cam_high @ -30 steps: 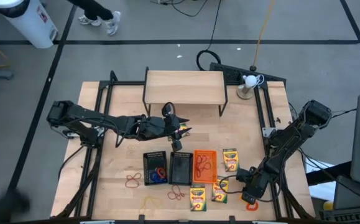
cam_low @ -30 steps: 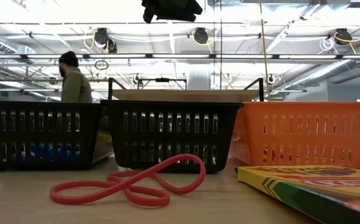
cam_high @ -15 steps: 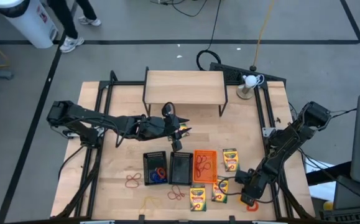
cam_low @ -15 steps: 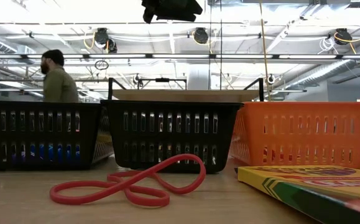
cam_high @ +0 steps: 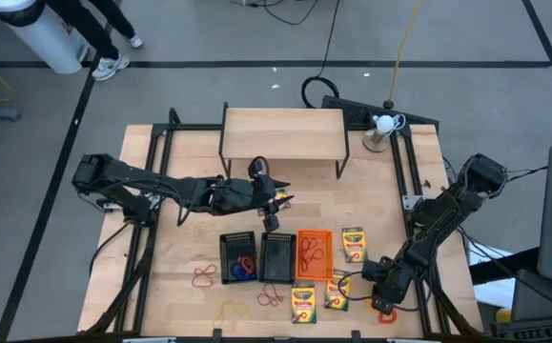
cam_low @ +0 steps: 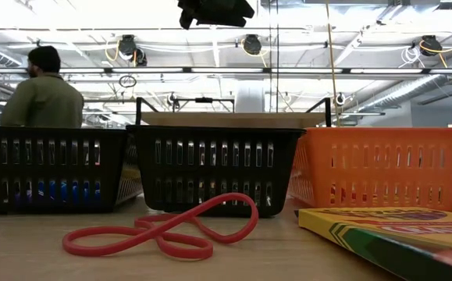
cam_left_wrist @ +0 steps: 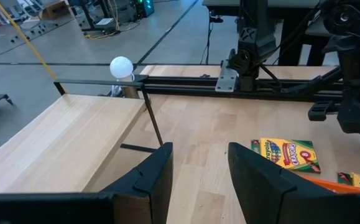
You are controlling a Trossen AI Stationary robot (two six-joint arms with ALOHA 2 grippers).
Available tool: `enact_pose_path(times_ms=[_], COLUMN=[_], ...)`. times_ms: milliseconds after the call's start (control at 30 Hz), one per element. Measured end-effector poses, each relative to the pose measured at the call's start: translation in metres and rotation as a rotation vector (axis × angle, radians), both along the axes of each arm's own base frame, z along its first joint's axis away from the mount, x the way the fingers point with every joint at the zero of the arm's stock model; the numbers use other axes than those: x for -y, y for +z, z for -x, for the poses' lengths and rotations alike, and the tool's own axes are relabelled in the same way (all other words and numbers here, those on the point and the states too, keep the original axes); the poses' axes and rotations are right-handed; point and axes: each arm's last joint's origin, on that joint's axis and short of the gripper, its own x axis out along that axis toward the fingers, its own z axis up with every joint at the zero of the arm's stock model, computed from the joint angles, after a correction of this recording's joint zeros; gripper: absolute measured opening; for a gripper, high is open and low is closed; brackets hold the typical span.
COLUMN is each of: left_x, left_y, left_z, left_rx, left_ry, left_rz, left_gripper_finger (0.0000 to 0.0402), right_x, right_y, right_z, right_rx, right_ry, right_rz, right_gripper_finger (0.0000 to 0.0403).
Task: Pick & Place Office Desk Supplies
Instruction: Put the yellow spring keychain into the left black bin
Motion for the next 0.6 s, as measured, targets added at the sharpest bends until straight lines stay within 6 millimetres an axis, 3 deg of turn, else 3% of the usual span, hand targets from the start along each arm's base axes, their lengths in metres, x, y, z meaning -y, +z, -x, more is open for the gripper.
enact_pose_path(times_ms=[333,600], left_x=[0.0,0.0], left_y=[0.0,0.001], left_z=[0.0,0.0], left_rx=[0.001,0.007], left_ry=[0.0,0.0], left_rz=[0.0,0.0], left_gripper_finger=[0.0157,0.0157], right_x=[0.02,0.027], right_y=[0.034,0.065], right_z=[0.006,0.005], right_rx=[0.233,0.54], right_ry=[0.015,0.075], right_rz=[0.103,0.139], right_gripper_finger=[0.0001,0.0])
